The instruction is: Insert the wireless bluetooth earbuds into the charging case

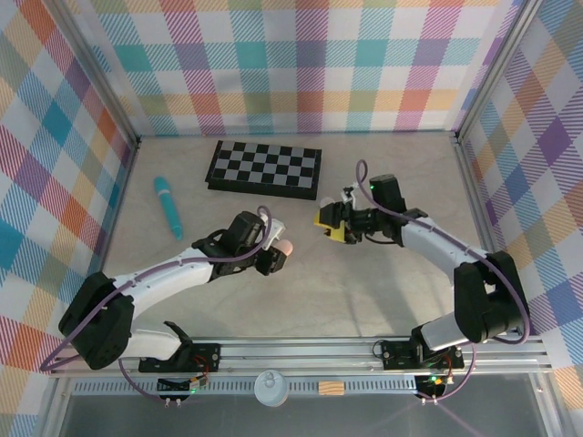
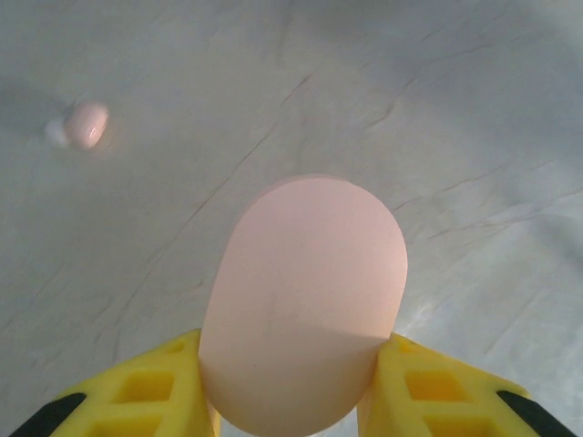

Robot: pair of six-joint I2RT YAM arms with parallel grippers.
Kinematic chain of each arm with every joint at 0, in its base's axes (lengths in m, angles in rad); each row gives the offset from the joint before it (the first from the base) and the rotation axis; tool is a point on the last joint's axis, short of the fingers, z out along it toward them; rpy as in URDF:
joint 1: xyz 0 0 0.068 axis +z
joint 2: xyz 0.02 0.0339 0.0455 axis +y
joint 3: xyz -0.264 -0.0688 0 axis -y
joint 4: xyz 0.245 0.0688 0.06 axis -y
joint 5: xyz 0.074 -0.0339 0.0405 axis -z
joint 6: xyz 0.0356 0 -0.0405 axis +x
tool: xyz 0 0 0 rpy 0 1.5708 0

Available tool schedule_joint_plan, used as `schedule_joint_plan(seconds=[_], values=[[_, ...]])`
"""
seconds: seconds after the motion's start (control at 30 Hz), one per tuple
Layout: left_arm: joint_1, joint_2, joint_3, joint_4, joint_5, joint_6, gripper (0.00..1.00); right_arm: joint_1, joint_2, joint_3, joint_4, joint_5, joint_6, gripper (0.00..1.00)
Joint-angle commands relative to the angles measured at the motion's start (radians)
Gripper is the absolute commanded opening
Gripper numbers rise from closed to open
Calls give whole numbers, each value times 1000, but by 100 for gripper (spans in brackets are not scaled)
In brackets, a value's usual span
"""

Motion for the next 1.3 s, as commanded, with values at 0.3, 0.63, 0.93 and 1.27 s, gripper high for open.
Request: schedule_joint_plan(seconds=[0.3,0.63,0.93,1.27], values=[[-21,-104,7,133,178,94,32,122,63,-36,242,-73,189,58],[-20,-110,4,149,174,97,32,136,55,-20,220,-70,187,25],[-19,-177,-106,434,105,63,82,125,-4,-13,279,-75,253,20],[-19,-115,-261,1178,80,20,97,35,-68,-38,665,-152,566,19]])
